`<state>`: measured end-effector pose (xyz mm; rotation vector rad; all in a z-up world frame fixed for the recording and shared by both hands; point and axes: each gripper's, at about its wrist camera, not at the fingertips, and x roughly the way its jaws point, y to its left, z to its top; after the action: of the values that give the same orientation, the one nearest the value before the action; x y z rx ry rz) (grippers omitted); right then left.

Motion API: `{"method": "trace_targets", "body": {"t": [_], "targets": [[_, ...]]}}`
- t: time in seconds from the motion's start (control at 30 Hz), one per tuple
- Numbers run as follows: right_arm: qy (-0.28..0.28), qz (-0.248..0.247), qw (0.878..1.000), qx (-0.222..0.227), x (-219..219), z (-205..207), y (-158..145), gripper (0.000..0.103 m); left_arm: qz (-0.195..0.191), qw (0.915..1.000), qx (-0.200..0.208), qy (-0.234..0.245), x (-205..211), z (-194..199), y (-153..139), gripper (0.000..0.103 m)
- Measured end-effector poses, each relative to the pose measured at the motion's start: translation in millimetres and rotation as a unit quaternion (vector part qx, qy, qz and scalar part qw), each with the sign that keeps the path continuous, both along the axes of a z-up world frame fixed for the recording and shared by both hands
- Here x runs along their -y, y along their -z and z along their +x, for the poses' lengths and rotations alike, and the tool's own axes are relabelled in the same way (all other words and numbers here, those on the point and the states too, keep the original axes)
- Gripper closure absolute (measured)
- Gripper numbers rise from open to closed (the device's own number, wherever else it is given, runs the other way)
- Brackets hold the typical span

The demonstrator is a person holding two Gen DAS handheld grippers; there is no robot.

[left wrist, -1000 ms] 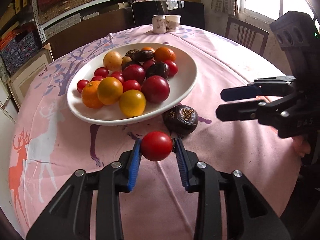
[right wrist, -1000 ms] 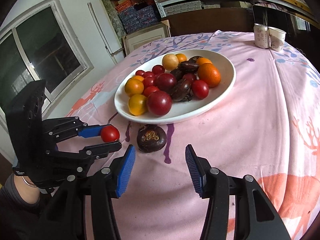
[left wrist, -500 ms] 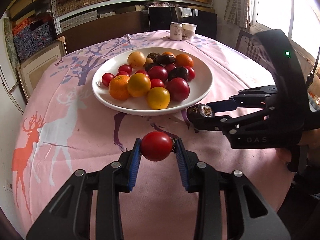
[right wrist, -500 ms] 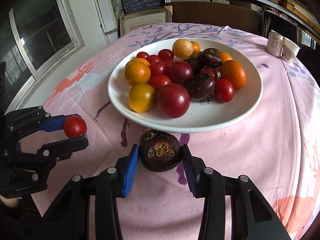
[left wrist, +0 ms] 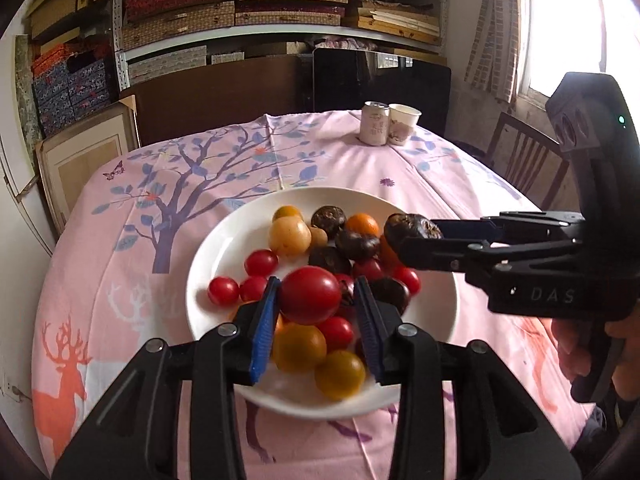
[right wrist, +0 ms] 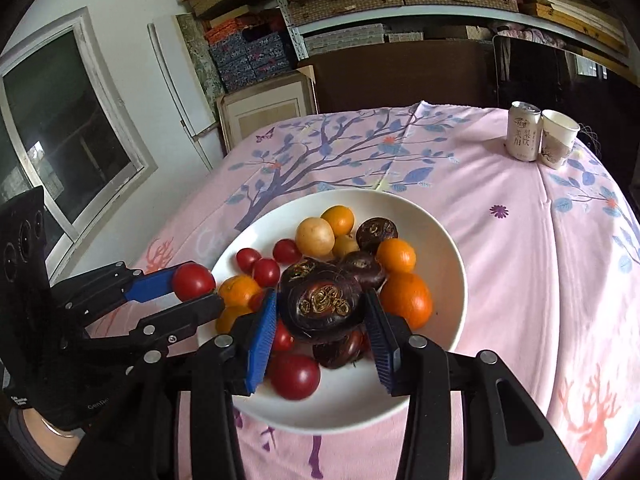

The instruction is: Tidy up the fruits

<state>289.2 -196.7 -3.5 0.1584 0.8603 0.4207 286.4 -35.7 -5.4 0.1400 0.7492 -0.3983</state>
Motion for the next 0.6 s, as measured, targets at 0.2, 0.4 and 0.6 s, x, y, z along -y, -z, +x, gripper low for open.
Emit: {"method": "trace_targets", "body": {"t": [0.2,0.4,0.6], "targets": [[0.019,0.037,0.999,-0.001,15,-3,1,0.048,-0.013,0.9975,-0.022,-0.065,-14,17,6,0.014],[0.026,0.02,0.999,0.026,37,-77,-4,0.008,-0.014,0.9956,-0.022,-0.09,-32,-51,9,0.005],[0.032,-0.025,0.997,0.072,46,-157,-8,0.003,0.005,0.9965,-0.028,-0.079,-25,-139,9,0.005]]}}
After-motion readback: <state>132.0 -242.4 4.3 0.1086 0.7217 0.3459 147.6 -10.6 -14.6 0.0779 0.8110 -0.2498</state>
